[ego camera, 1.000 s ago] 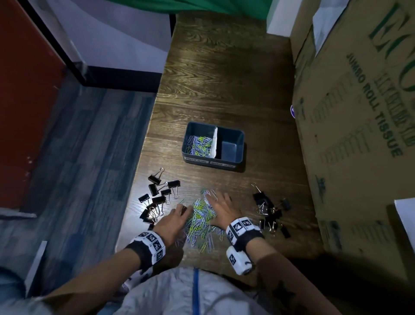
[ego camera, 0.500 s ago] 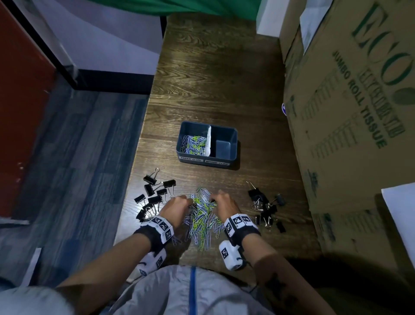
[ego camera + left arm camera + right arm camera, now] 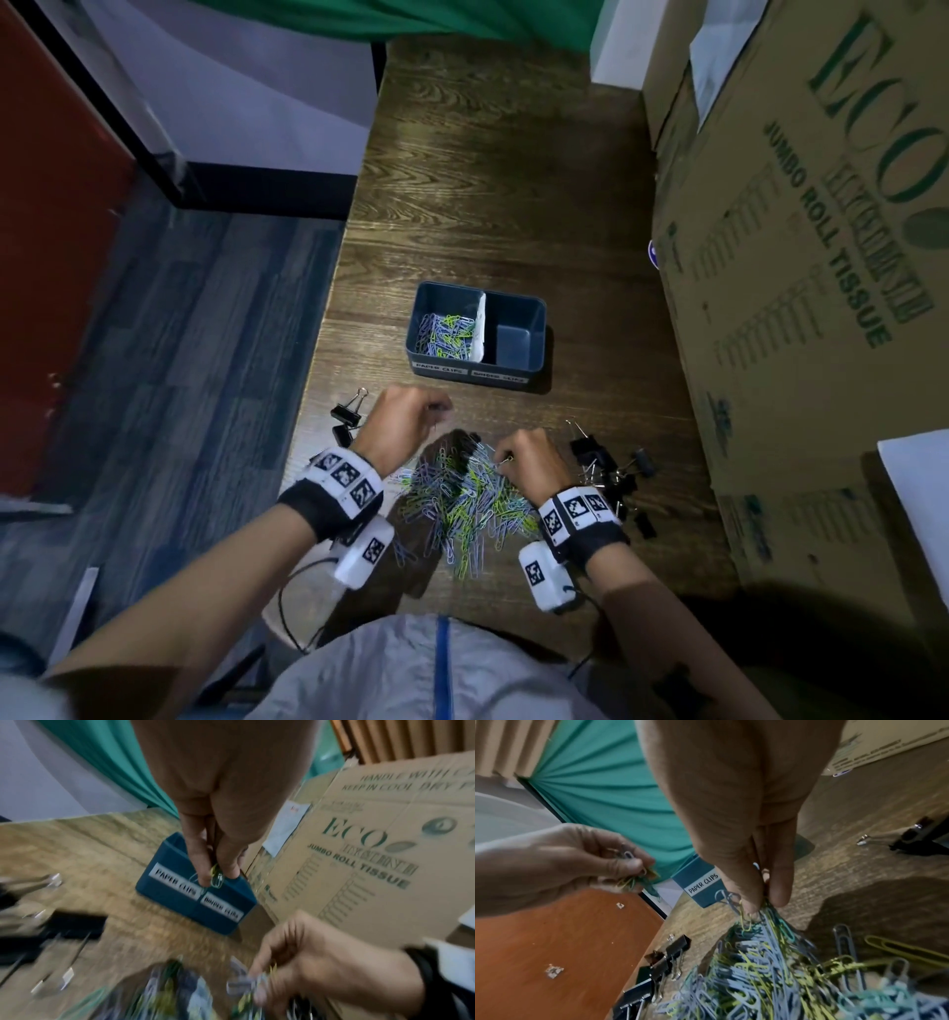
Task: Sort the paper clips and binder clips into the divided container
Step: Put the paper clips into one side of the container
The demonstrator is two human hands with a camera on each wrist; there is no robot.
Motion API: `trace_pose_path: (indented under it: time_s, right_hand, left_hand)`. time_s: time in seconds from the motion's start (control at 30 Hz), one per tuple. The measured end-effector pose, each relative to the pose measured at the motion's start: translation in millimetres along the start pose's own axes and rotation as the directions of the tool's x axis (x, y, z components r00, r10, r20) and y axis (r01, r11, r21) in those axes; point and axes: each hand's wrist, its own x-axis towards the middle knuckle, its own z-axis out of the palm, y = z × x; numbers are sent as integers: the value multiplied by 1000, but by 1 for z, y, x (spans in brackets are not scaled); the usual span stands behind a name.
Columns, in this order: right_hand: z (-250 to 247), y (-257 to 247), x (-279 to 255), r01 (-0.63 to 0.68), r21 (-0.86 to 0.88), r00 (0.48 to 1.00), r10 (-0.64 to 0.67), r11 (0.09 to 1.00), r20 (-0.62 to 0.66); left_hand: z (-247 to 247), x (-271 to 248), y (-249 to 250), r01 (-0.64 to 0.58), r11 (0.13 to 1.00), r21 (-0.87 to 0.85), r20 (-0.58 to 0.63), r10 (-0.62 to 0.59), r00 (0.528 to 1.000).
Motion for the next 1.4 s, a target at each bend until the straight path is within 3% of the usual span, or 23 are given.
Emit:
trace_pose_path:
  time_s: [0.17, 0.3, 0.47, 0.57, 0.7, 0.87, 1.03, 1.13, 1.2, 1.3, 1.4]
  right_hand:
    - [-26, -15, -1, 70, 7, 997, -70, 997, -10]
    - [-56, -36, 2, 119, 31, 992, -117, 992, -40]
    - [-116, -74, 13, 257, 23, 955, -250, 966, -156]
    - [-144, -94, 32, 274, 14, 937, -264, 962, -227]
    - [-168, -119, 62, 265, -7, 919, -255, 964, -302]
    - [-161, -132, 97, 226, -25, 939, -225, 974, -261]
    - [-122, -106, 90, 213, -76, 941, -226, 974, -254]
    - [-75, -71, 74, 176, -83, 973, -186, 981, -134]
    - [-43, -44, 61, 71, -108, 997, -70, 992, 14]
    - [-2, -7, 38, -30, -194, 971, 74, 981, 226]
    - [30, 14, 17, 50, -241, 944, 33, 969, 328]
  left_hand:
    - [-45, 58, 16, -5, 1000, -6, -155, 4, 988]
    - [-54, 99, 21, 32, 999, -32, -213, -38, 976]
    - [-35, 104, -6, 87, 987, 135, -140, -68, 988]
    - [-13, 76, -24, 115, 964, 239, -120, -88, 989]
    - [22, 32, -44, 179, 948, 265, 34, -195, 980]
    - [56, -2, -48, 142, 926, 350, 200, -222, 955]
    - [72, -2, -49, 85, 910, 406, 273, -210, 939]
    - [84, -7, -49, 80, 915, 394, 378, -241, 894]
    - [92, -14, -50, 54, 909, 413, 463, -261, 847]
    - [96, -25, -51, -24, 899, 438, 518, -230, 824]
    - [96, -37, -53, -97, 889, 448, 533, -179, 827]
